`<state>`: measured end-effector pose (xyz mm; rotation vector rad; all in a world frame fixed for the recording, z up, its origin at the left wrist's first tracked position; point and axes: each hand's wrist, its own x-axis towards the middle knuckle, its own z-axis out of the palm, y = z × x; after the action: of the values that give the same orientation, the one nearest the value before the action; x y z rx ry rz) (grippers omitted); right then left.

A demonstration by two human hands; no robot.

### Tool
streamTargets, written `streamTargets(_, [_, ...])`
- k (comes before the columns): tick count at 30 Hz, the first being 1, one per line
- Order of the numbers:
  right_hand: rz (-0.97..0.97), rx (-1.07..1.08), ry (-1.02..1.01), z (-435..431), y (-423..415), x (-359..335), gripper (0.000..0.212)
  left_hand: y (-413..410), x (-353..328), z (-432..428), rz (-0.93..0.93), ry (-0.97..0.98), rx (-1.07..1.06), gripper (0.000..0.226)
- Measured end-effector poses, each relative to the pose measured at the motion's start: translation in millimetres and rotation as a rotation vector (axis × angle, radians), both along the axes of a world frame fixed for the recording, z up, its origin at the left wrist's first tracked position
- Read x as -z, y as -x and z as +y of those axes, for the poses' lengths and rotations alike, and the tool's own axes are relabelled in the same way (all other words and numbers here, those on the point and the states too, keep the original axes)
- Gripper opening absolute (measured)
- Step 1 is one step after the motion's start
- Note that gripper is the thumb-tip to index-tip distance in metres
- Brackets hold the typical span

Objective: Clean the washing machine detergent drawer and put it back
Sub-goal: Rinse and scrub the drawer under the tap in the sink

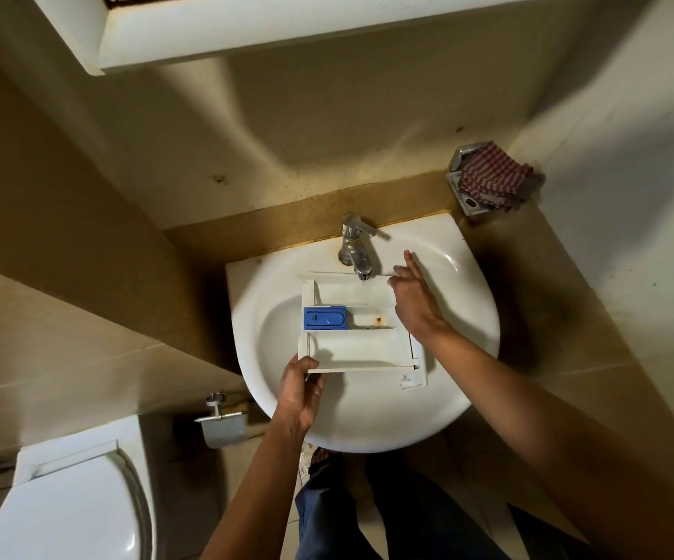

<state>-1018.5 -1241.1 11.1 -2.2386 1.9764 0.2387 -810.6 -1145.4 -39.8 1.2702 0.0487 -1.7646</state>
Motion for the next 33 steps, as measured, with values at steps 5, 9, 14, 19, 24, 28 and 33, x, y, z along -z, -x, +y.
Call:
streamTargets(5, [0.067,0.011,0.007,0.3,1.7,-1.9,0.037,-2.4,-0.3,-2.9,-0.076,-0.031,0.108,0.019])
streamTargets(9, [0.135,-0.003,0.022,2.2,-0.6,5.4,0.039,-6.6,2.9,-1.0,-0.094,-0.044,0.112,0.016])
streamTargets(14, [0.182,0.020,0.084,13.1,-25.2,14.4,0.051,-7.6,8.6,3.4,-0.091,-0.051,0.082,0.022])
streamTargets(19, [0.021,-0.017,-0.111,18.9,-46.5,24.2,0.053,-4.2,10.8,-0.3,-0.089,-0.075,0.088,0.022])
streamTargets(24, [-0.025,-0.028,-0.075,19.5,-31.4,27.7,0.041,-0.9,13.0,3.7,-0.061,-0.090,0.066,0.022])
streamTargets(28, [0.045,0.042,-0.069,22.4,-29.3,25.9,0.029,1.0,9.8,2.8,-0.075,-0.075,0.075,0.018])
streamTargets(33, [-0.138,0.150,-0.227,6.8,-58.5,22.7,0.037,3.5,5.5,-4.7,-0.137,-0.056,0.124,0.020])
